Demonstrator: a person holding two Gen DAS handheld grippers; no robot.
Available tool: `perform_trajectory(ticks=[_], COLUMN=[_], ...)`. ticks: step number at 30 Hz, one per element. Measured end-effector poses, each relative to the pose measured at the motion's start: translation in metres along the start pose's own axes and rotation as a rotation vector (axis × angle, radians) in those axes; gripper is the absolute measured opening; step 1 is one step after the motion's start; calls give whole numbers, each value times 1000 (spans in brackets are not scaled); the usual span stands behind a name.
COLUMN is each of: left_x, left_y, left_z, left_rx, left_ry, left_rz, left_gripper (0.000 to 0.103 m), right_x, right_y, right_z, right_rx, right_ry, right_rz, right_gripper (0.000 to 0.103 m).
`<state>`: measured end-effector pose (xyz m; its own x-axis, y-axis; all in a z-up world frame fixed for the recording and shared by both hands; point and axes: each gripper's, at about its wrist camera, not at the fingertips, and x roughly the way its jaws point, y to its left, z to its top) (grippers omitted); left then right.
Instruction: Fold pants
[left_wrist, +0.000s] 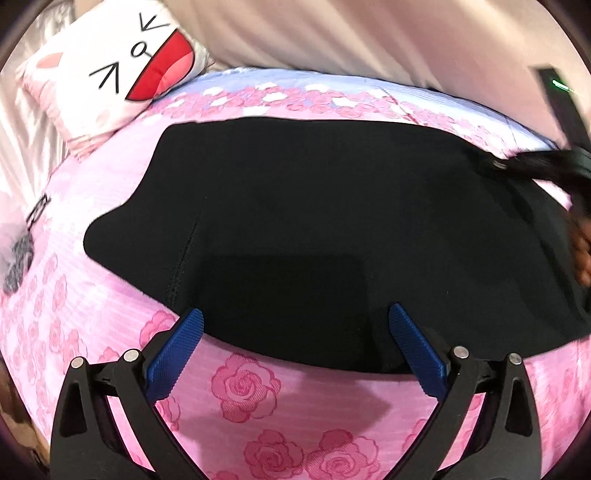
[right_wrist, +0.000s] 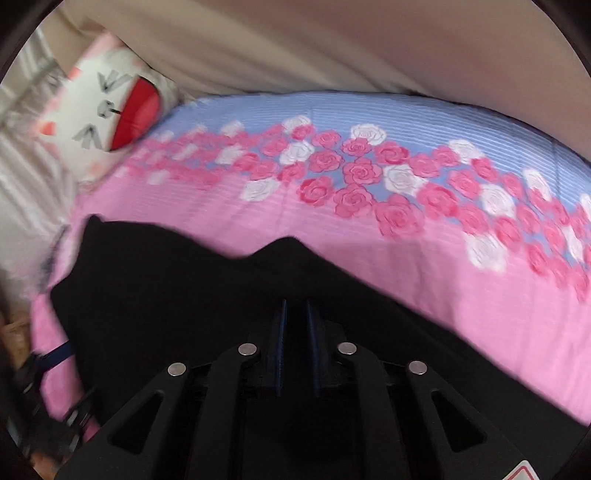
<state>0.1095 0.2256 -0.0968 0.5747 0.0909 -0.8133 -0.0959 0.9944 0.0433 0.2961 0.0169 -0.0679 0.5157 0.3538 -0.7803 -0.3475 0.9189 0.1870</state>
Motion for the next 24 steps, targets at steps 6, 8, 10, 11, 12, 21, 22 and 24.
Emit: perform_trajectory(ticks=[6,8,10,11,12,21,22,24], left_x=[1,1,1,-1,-3,-32,-34,-38], left_y=[3,1,-1,-3,-4,-36,-41,-55], left_z=[1,1,3,3,4,12,13,14], left_rx=[7,18,38,46,49,74,81,98], left_ry=[-12,-16,-21,-23,-26,-84,-89,-102], left_rz=[-36,-30,-11,-2,0,-23,-24,-20], left_gripper=[98,98,98,98,98,98,98,98], right_x=[-22,4,3,-9,-29,-140,-147,-159], right_y=[23,25,21,21,25,-17,-24,-43], right_z=[-3,0,6,7,4,-126,-140,-171], right_rx=[-37,-61,1,27,13,73,90,126], right_ry=[-34,5,-17,-46,-92,-150,-147,-120], right_rz=[-3,-47,-28,-20,-24,-116,-144,-232], right_gripper=[7,3,1,2,5,10,10,12])
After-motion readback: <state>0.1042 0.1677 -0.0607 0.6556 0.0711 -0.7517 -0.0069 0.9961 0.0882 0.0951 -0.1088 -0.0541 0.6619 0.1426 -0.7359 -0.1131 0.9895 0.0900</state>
